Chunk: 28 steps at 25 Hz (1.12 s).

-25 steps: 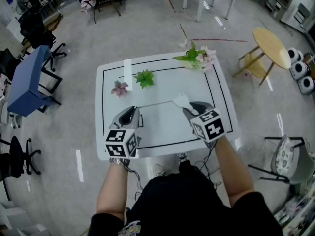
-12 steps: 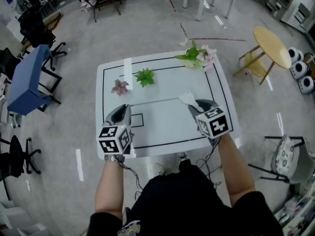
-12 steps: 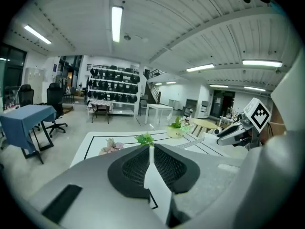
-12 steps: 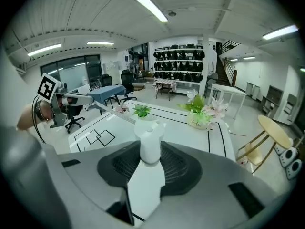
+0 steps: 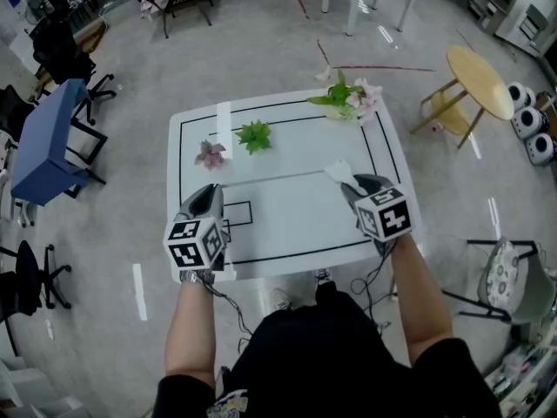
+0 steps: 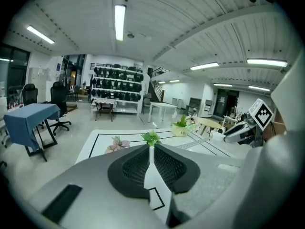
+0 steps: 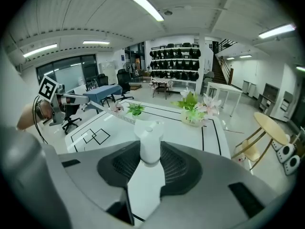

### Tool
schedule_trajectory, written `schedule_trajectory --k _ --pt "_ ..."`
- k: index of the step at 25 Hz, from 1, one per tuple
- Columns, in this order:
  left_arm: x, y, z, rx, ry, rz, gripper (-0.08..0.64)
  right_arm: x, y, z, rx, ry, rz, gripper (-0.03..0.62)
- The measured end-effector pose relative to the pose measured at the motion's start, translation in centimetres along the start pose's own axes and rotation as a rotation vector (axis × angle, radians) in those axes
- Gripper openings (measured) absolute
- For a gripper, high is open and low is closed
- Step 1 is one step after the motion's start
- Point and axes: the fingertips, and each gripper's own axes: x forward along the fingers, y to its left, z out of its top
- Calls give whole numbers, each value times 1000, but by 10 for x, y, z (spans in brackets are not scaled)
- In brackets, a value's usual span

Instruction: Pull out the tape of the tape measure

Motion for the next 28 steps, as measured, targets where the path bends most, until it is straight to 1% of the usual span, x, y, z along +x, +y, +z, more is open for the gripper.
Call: schedule_trajectory --k 7,14,19,23,28 --pt "6 0 -4 -4 21 -2 32 2 -1 -4 17 12 8 127" --pt "19 6 -27 -19 56 5 32 17 -3 -19 9 30 7 127" --pt "25 7 -41 -28 87 6 32 28 -4 -31 -17 56 -2 127" --pt "35 11 -55 -36 110 0 32 40 -5 -38 -19 66 -7 127" --pt "49 20 -72 -50 144 9 32 61 -7 -48 -26 90 -7 127"
